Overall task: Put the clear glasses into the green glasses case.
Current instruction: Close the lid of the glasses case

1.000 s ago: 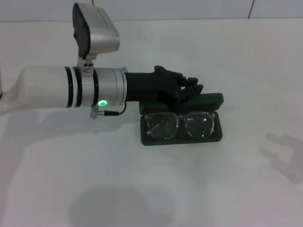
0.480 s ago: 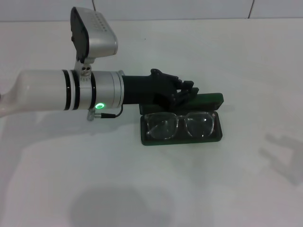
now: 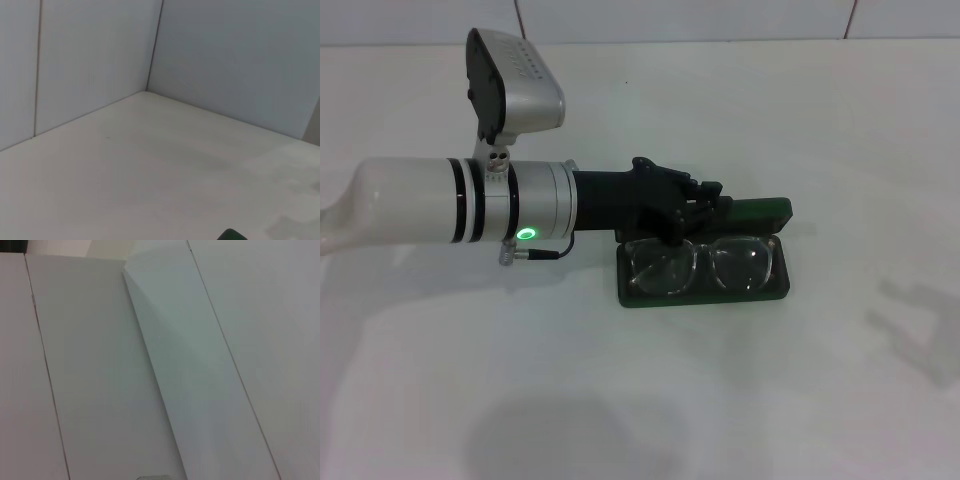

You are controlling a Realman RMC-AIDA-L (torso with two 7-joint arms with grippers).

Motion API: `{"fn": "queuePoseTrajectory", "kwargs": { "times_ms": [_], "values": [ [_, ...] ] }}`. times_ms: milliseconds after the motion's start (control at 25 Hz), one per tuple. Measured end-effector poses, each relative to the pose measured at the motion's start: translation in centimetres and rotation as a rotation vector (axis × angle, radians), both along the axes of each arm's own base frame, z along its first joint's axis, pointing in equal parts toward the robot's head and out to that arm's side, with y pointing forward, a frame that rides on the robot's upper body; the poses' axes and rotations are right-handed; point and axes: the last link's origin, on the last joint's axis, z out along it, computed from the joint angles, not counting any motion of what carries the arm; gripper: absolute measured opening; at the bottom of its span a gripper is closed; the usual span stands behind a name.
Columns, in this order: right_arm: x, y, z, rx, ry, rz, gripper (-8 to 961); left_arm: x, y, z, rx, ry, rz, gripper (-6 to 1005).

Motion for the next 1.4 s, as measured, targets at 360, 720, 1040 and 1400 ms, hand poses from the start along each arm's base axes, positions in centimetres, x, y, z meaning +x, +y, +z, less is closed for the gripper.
{"fn": "queuePoseTrajectory", "kwargs": {
  "times_ms": [360,720,1040,1400],
  "values": [
    [0.0,0.0,0.1,0.006,0.002,-0.001,442,-0.3,-0.3,-0.2,-0.015,0.005,0.006,200],
    [0.2,-0.1,-0.1,0.014,0.014,-0.007,448,-0.5,-1.3,-0.5,-0.048,-0.005,-0.004,201],
    [0.2,-0.1,-0.1,0.019,0.011,-0.005,453,-1.2,-2.5,-0.7,-0.072,-0.014,-0.025,203],
    [0.2,-0.1,-0.2,0.022,0.009,-0.003,460,-2.3,-3.6,-0.9,-0.084,-0.018,-0.014,204]
  ]
}}
